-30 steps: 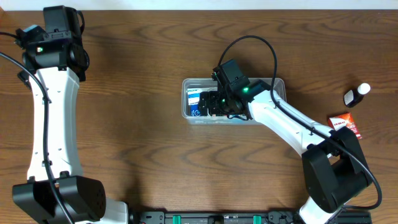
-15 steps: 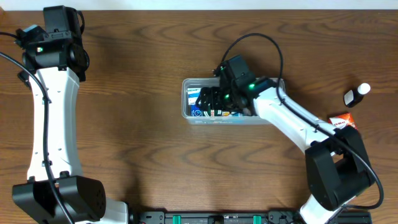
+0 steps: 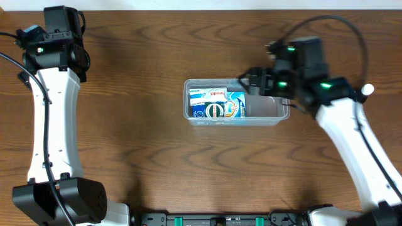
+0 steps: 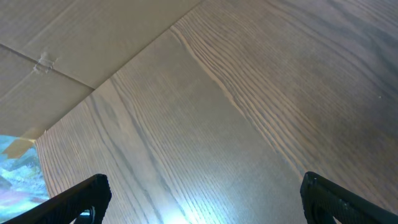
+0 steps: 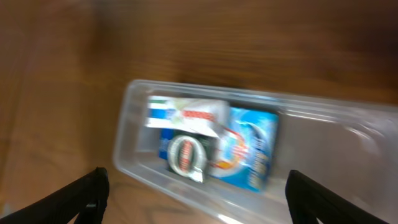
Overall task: Pack container
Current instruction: 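Move the right gripper back right toward the red medicine box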
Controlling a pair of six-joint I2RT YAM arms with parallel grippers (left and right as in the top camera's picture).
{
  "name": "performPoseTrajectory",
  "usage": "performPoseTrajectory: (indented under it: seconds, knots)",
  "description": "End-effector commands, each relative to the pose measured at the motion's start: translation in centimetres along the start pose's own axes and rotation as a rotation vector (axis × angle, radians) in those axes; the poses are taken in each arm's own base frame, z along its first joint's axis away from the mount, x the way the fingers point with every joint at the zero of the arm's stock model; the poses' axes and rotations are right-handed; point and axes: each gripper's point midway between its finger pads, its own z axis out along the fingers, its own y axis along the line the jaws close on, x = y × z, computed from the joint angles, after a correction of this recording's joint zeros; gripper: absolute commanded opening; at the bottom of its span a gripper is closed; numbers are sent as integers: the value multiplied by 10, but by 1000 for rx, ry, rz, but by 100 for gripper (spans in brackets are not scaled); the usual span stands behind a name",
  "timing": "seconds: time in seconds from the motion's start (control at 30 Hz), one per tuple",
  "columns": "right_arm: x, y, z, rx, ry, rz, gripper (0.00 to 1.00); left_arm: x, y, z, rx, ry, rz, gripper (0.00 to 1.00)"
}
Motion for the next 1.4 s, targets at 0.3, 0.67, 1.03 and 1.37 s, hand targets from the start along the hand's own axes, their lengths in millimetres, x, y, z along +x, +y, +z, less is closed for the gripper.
performPoseTrajectory:
  seconds: [0.3, 0.67, 1.03, 1.37]
  knots:
    - [25, -167, -100, 547, -8, 260, 96, -1, 2, 1, -12, -4, 4, 98]
    - [27, -228, -140, 761, -82, 407, 90, -1, 2, 1, -12, -4, 4, 98]
    - [33, -243, -149, 865, -53, 347, 99, -1, 2, 1, -12, -4, 4, 98]
    - [58, -263, -139, 942, -71, 496, 99, -1, 2, 1, -12, -4, 4, 98]
